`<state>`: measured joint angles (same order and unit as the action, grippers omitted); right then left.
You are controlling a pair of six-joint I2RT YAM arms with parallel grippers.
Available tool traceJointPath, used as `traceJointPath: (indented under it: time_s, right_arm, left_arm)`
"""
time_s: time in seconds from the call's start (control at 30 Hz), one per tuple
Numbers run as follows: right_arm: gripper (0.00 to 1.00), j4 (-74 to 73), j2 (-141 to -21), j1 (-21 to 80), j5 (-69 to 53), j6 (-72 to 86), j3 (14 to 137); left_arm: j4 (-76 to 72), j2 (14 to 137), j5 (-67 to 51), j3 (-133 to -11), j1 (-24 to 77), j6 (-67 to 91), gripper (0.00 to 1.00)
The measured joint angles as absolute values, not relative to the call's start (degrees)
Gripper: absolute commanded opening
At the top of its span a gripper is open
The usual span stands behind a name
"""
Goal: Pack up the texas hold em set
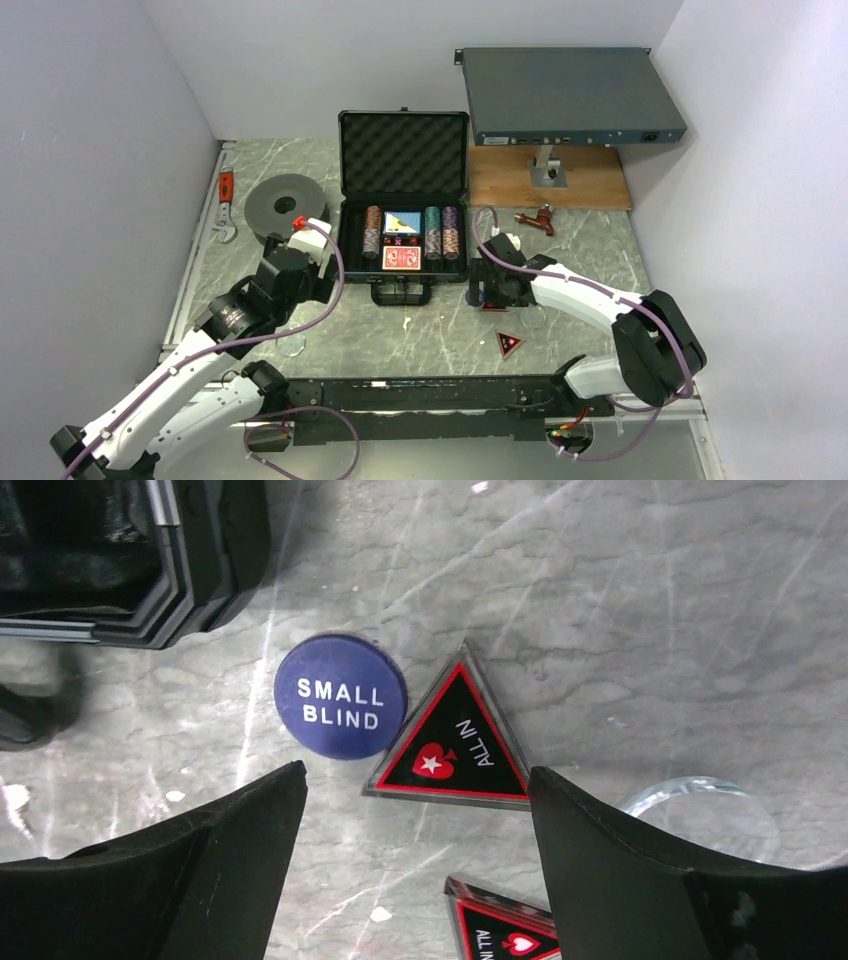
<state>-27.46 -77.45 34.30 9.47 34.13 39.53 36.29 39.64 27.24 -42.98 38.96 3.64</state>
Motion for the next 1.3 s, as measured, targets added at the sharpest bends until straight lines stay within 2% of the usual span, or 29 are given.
traceJointPath:
  time_s: [0.4, 0.97, 1.3]
  right_arm:
    - [0.84, -25.2, -77.3, 37.1, 1.4, 36.6, 39.5]
    - [0.86, -30.6, -80.7, 38.3, 7.5, 33.5, 43.1]
    - [0.81, -30.3, -84.8, 38.4, 7.6, 30.2, 45.9]
  left_arm:
    - [36.3, 39.6, 27.2, -43.0, 38.8, 3.6, 0.9]
    - [36.3, 39.5, 27.2, -43.0, 38.8, 3.6, 0.9]
    - [36.3, 39.5, 27.2, -43.0, 38.4, 3.6, 0.9]
